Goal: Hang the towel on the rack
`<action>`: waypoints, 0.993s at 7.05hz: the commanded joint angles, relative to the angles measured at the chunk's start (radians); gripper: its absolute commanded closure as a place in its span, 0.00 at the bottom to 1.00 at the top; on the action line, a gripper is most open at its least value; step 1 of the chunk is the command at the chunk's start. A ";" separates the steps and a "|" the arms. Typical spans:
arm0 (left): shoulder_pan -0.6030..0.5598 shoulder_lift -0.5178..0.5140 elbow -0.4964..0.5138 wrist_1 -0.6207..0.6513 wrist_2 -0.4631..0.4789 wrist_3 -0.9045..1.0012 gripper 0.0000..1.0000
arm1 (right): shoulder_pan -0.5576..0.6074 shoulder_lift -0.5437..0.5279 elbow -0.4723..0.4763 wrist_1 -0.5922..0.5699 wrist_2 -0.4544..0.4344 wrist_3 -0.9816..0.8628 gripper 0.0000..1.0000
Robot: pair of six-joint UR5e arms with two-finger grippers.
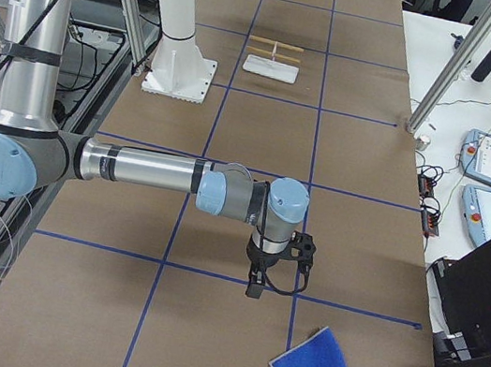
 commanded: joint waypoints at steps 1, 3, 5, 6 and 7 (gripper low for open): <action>0.000 0.000 0.002 -0.086 0.002 -0.003 0.02 | -0.026 0.006 0.026 -0.002 0.003 -0.016 0.00; 0.000 -0.040 0.011 -0.108 0.004 -0.006 0.02 | -0.069 0.097 0.054 0.001 -0.008 -0.002 0.00; -0.002 -0.095 -0.021 -0.134 0.001 -0.009 0.02 | -0.069 0.198 0.063 0.001 -0.041 -0.001 0.00; -0.002 -0.100 -0.027 -0.240 0.002 -0.007 0.02 | -0.069 0.205 0.068 0.007 -0.081 0.001 0.00; -0.002 -0.099 -0.011 -0.395 0.004 -0.010 0.02 | -0.069 0.195 0.045 0.015 -0.078 -0.007 0.00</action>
